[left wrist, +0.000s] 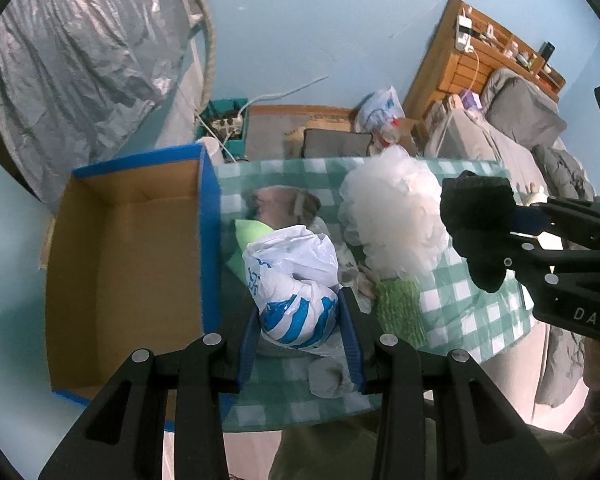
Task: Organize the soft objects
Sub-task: 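Lift both socks and carry them over the cardboard box with both tools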
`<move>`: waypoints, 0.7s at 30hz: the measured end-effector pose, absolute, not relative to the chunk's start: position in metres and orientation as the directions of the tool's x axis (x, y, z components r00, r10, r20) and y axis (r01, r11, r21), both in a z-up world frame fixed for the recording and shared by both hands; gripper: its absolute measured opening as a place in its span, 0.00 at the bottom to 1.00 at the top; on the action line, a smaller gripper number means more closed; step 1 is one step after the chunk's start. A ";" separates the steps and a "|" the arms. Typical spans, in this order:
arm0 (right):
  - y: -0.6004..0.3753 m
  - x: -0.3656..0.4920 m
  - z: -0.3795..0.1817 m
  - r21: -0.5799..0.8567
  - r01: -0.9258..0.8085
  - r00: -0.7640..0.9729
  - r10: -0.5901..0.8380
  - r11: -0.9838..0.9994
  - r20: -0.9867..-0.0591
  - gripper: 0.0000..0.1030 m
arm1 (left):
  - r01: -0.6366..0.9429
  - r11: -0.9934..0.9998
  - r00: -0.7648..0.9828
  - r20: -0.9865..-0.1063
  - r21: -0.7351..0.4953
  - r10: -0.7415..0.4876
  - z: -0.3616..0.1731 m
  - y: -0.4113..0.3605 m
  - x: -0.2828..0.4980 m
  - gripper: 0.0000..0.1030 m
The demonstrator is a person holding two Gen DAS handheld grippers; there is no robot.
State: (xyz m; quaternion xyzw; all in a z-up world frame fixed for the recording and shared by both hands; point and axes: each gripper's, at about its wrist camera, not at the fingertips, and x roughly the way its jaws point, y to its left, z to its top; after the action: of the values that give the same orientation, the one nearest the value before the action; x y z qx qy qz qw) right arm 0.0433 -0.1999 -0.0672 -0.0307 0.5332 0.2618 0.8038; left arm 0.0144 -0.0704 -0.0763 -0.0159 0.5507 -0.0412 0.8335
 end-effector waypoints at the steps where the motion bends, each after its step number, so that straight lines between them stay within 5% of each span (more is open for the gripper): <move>1: -0.197 0.044 -0.066 0.232 -0.456 0.294 0.391 0.859 -0.872 0.39 | 0.045 0.996 0.394 -0.915 -0.072 -0.084 -0.074 -0.068 0.015 0.37; 21: -0.109 0.058 -0.049 0.237 -0.597 0.236 0.450 0.767 -0.861 0.39 | -0.113 0.991 0.422 -0.906 -0.078 -0.024 -0.067 0.004 0.005 0.37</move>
State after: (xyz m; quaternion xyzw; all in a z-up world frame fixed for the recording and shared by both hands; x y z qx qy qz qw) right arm 0.0582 -0.1090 -0.0489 -0.0707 0.5200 0.3342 0.7829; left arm 0.0046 0.0040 -0.0666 -0.0636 0.5369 0.0265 0.8408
